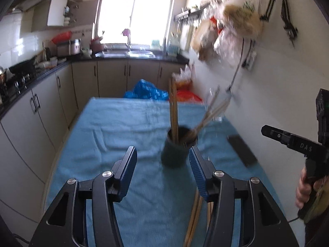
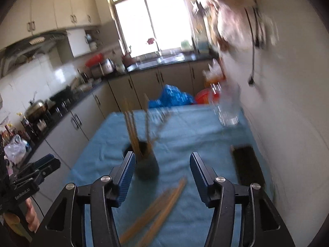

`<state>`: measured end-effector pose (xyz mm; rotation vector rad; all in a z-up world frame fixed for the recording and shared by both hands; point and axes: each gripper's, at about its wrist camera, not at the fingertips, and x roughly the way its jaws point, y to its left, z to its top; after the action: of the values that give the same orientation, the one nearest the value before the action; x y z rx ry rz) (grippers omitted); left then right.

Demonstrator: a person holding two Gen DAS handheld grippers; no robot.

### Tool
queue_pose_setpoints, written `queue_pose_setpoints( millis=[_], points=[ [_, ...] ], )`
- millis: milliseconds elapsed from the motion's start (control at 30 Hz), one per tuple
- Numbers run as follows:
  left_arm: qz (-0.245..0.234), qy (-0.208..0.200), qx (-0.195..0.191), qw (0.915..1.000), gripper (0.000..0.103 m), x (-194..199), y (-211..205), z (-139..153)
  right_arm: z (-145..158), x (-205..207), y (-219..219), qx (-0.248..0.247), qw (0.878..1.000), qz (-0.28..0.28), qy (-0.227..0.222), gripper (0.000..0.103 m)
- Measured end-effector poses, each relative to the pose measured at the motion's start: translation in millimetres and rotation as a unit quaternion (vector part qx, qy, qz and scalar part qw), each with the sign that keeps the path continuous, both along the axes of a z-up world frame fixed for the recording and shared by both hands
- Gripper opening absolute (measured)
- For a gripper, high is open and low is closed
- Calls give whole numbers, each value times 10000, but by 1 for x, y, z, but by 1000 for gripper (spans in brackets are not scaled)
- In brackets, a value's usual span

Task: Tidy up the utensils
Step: 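Move both open tools back to the remaining chopsticks on the towel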

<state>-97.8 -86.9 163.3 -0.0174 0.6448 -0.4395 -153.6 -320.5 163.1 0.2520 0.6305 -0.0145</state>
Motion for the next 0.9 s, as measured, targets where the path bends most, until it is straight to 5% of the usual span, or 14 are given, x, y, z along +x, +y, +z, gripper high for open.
queue_pose_setpoints(
  millis=[267,467,900],
  points=[
    [-467,765,516,9946,51,-15,-32,-77,-83,-35,-36,324,9937,-130,1066,59],
    [-1140,1280,1050,9796,46,-15,-71,-130,-130,-43,-36,593,9879,-24,1434,59],
    [-1320,1769,1091,9692,17,23,-117,-160,-167,-24,-14,953,9809,271,1674,60]
  ],
)
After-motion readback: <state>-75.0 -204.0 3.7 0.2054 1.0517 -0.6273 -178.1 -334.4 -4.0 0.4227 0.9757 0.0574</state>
